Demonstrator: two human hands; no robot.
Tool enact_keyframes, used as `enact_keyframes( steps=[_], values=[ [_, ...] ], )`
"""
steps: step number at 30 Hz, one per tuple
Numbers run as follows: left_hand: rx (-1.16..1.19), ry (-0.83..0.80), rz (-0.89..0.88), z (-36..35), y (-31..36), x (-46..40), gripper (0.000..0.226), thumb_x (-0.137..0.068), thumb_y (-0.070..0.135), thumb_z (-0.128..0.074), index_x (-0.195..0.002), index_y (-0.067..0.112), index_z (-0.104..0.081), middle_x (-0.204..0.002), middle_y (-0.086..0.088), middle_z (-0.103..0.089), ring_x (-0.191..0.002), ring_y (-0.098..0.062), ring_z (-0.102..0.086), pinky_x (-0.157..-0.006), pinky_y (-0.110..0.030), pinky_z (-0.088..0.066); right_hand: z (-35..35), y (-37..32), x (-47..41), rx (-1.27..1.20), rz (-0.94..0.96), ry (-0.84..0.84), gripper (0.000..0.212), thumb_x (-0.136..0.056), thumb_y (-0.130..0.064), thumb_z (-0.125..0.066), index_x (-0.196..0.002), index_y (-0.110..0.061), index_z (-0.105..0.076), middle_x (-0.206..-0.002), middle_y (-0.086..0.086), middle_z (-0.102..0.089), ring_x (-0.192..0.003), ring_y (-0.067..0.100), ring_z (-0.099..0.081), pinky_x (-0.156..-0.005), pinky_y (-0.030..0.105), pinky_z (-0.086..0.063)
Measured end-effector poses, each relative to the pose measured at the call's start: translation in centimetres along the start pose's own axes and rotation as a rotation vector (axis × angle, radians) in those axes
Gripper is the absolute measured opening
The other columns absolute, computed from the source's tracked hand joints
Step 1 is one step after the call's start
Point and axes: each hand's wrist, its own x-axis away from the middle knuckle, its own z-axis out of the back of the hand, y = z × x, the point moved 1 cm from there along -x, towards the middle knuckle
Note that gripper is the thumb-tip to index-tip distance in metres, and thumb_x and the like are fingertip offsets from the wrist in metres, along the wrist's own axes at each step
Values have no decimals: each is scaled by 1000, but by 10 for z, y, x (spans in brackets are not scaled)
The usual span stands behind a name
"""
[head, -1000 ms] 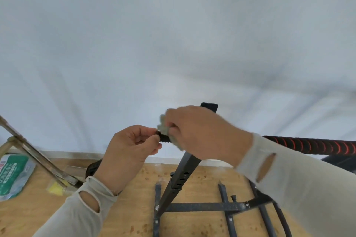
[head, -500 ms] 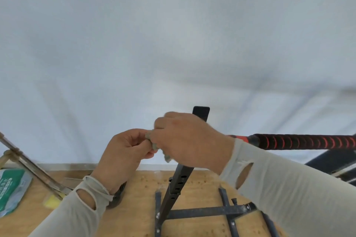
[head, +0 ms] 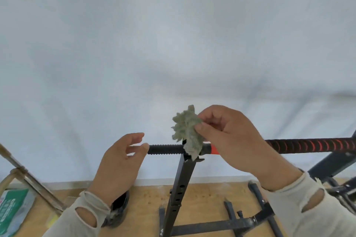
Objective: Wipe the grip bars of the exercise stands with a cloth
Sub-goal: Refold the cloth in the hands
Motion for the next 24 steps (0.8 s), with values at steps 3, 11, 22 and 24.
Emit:
enact_keyframes(
  steps=[3,11,22,24],
  values=[
    [152,-21,-60,5,42,29,34,-88,62,-55,-110,41,-69,-107,23,-73,-96,5,-68,-83,-16,-47,-16,-2,15,-477,-71,-21,11,-96,-15,-66,-94,-5,-71,-91,11,-78,-83,26,-77,-77,37,-63],
    [483,-162,-53,-34,88,82,26,-96,25,-60,-103,7,-78,-102,-11,-78,-98,-29,-75,-86,-37,-61,-13,8,62,-1042,-249,-67,26,-99,-14,-55,-102,1,-76,-110,26,-74,-96,38,-74,-78,47,-65],
    [513,-88,-10,-74,107,132,38,-94,40,-58,-101,7,-76,-103,-18,-77,-96,-36,-74,-85,-49,-60,23,43,133,-166,48,78,13,-96,-30,-68,-100,-40,-75,-105,-20,-73,-100,3,-68,-90,26,-57],
    [464,-61,-41,-77,105,142,39,-95,43,-56,-99,10,-77,-100,-15,-77,-94,-33,-75,-82,-45,-61,25,43,134,-463,-67,186,21,-100,-23,-63,-85,-28,-78,-94,-7,-77,-92,9,-70,-90,34,-56]
  ],
)
